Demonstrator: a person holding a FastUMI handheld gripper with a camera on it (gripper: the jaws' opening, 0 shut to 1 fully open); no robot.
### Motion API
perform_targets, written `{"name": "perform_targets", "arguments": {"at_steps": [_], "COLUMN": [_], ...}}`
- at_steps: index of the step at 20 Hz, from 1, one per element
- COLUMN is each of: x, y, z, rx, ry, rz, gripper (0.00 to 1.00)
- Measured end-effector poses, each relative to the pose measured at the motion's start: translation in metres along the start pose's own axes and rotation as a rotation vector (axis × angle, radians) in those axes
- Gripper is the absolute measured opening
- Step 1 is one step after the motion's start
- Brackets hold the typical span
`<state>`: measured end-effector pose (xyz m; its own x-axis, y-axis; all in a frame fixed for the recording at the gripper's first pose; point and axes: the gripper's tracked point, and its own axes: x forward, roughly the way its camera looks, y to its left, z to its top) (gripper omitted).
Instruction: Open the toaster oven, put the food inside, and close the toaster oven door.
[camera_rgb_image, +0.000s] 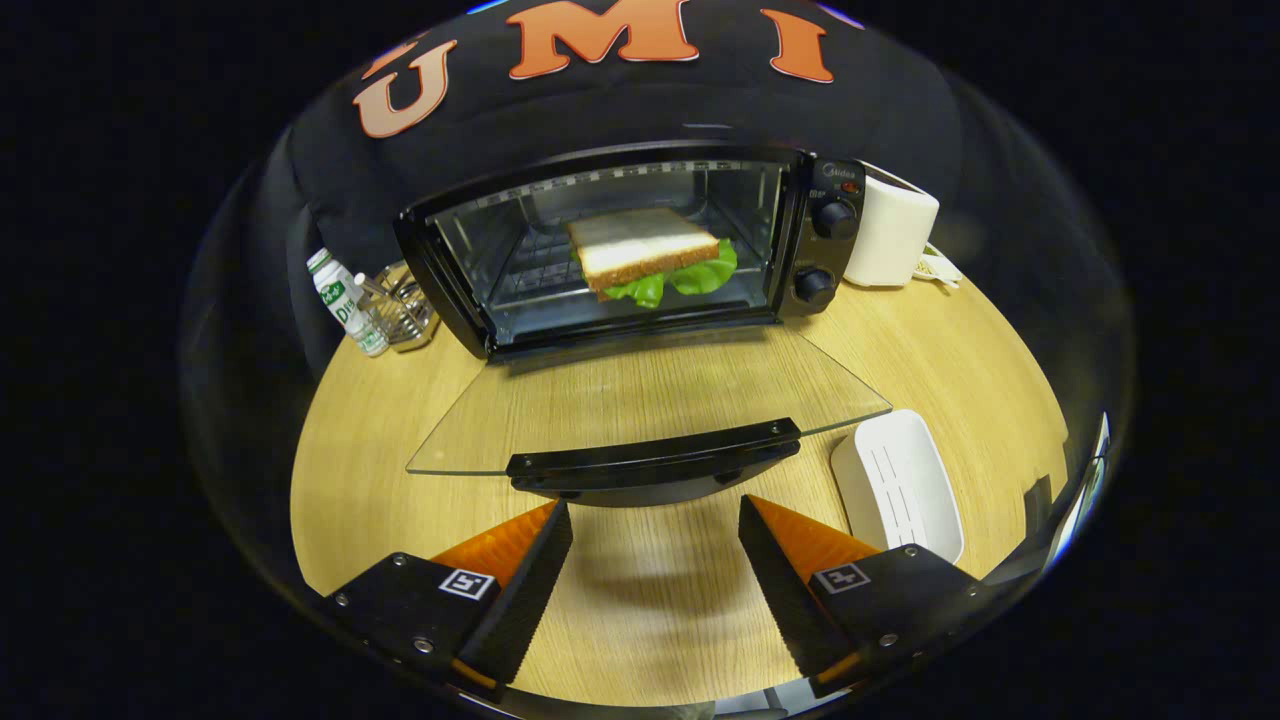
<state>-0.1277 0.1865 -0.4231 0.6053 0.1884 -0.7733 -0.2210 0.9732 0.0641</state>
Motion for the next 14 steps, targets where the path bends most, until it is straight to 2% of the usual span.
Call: {"name": "perform_targets", "arguments": {"at_steps": [4,10,14], "x": [-0.012,-0.014,0.000], "y": [0.007,0.013,0.014], "z": [0.037,0.108,0.145], "rx": [0.049,-0.073,-0.135], "ry": [-0.059,-0.181,-0.219], "rz": [0.042,0.034,0.012], "gripper": [1.00,1.00,1.00]}}
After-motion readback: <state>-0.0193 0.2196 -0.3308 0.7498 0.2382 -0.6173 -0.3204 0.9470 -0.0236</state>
